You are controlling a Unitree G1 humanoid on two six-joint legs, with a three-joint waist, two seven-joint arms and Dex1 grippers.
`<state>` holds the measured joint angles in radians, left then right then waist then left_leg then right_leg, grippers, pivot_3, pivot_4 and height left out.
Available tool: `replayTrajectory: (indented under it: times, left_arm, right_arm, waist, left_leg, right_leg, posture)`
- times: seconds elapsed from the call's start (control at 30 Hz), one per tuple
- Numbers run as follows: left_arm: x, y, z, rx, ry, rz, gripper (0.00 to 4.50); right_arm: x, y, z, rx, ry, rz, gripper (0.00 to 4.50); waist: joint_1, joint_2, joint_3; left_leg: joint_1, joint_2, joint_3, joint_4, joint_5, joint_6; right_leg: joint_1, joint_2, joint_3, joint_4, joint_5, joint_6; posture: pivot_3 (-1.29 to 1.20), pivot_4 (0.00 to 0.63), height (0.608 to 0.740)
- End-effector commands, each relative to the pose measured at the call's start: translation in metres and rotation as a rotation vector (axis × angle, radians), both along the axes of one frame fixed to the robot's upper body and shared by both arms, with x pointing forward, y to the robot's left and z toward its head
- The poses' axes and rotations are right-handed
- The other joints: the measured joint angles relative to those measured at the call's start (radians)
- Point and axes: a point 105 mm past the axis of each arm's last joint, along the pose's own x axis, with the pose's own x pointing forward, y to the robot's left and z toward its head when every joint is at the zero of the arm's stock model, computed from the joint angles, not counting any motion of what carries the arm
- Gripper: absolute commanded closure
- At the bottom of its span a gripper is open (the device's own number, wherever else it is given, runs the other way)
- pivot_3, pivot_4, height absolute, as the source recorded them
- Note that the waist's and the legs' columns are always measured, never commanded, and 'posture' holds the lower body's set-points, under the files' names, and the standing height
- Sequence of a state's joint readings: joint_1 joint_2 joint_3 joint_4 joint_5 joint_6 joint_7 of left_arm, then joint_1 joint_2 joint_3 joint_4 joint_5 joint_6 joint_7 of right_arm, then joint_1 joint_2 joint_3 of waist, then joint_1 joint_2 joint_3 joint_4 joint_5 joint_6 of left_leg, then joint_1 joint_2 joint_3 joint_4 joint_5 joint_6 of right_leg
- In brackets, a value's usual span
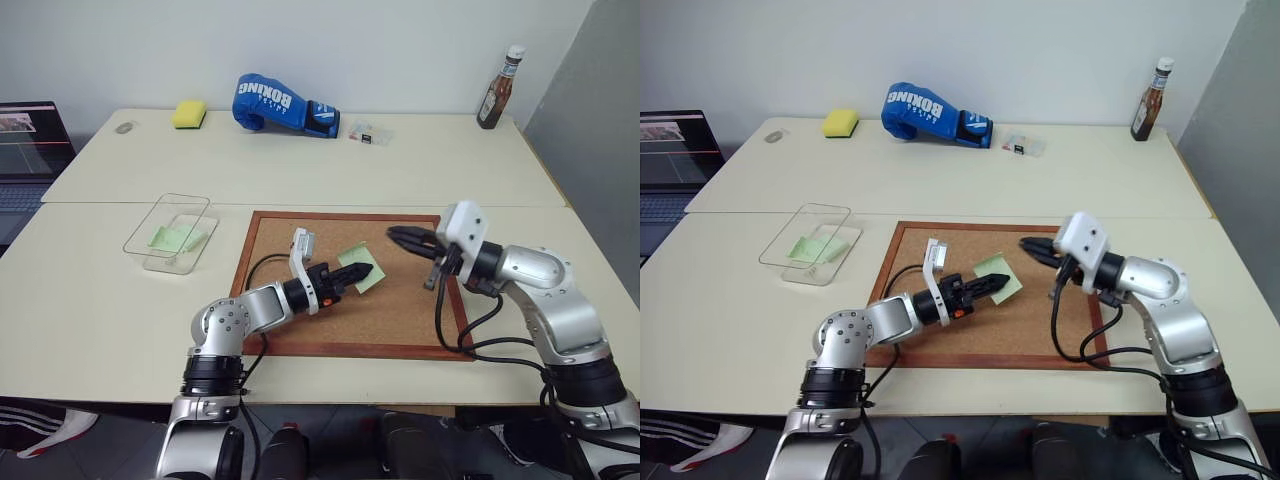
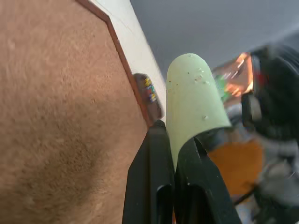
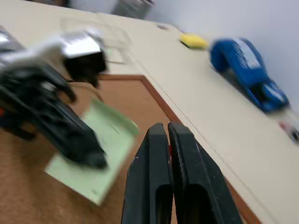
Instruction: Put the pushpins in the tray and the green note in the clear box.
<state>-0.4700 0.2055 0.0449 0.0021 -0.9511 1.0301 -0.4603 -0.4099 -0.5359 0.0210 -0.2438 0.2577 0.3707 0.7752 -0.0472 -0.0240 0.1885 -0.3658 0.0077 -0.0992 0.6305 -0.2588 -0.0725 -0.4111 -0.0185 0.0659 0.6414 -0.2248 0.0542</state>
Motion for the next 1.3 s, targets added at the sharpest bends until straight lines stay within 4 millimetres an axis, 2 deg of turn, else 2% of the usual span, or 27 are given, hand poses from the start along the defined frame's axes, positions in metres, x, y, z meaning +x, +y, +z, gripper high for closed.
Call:
replayTrajectory:
  times: [0.03, 0.13, 0.2, 0.37, 0.57, 0.77, 1.3]
  left_arm:
    - [-0.011, -0.018, 0.023, 0.167, -0.327, -0.074, 4.42]
    - [-0.016, -0.028, 0.023, 0.336, -0.585, -0.141, 4.42]
    - [-0.018, -0.035, 0.026, 0.388, -0.723, -0.175, 4.42]
    - [-0.008, -0.043, 0.034, 0.440, -0.901, -0.178, 4.42]
    - [0.001, -0.048, 0.032, 0.435, -0.915, -0.182, 4.42]
    - [-0.006, -0.050, 0.022, 0.449, -0.912, -0.210, 4.42]
    - [-0.007, -0.049, 0.020, 0.466, -0.921, -0.220, 4.50]
  right_arm:
    - [0.013, -0.045, 0.009, 0.170, 0.068, -0.322, 4.50]
    - [0.018, -0.077, -0.002, 0.235, 0.135, -0.536, 4.50]
    - [0.016, -0.092, -0.009, 0.260, 0.171, -0.632, 4.50]
    - [0.017, -0.118, -0.026, 0.319, 0.268, -0.803, 4.50]
    - [0.016, -0.127, -0.042, 0.360, 0.354, -0.868, 4.50]
    - [0.016, -0.123, -0.049, 0.426, 0.428, -0.876, 4.50]
    - [0.017, -0.130, -0.049, 0.402, 0.407, -0.904, 1.13]
  waist:
    - [0.002, 0.000, 0.000]
    - [0.006, 0.000, 0.000]
    - [0.009, 0.000, 0.000]
    - [0.008, 0.000, 0.000]
    - [0.002, 0.000, 0.000]
    - [-0.003, 0.000, 0.000]
    - [-0.004, 0.001, 0.000]
  left_leg:
    - [0.000, 0.000, 0.000, 0.000, 0.000, 0.000]
    - [-0.001, 0.000, 0.001, -0.001, 0.000, 0.000]
    - [-0.001, 0.000, 0.002, -0.001, 0.000, 0.000]
    - [-0.002, 0.000, 0.006, -0.001, 0.000, 0.000]
    - [-0.006, 0.000, 0.006, -0.001, 0.000, 0.001]
    - [-0.011, 0.000, 0.005, -0.001, 0.000, 0.001]
    - [-0.012, 0.000, 0.004, 0.000, 0.000, 0.001]
  right_leg:
    - [0.000, 0.000, 0.000, 0.000, 0.000, 0.000]
    - [-0.001, 0.000, 0.001, 0.000, 0.000, -0.001]
    - [-0.002, 0.000, 0.002, 0.000, -0.003, -0.005]
    - [-0.005, 0.000, 0.005, 0.000, -0.003, -0.005]
    - [-0.008, 0.000, 0.005, 0.000, -0.001, -0.001]
    - [-0.012, 0.000, 0.004, 0.001, 0.001, 0.001]
    - [-0.012, 0.000, 0.004, 0.001, 0.001, 0.001]
  posture:
    - [0.00, 0.150, 0.740]
    - [0.00, 0.150, 0.740]
    - [0.00, 0.150, 0.740]
    - [0.00, 0.150, 0.740]
    - [0.00, 0.150, 0.740]
    - [0.00, 0.150, 0.740]
    - [0.00, 0.150, 0.740]
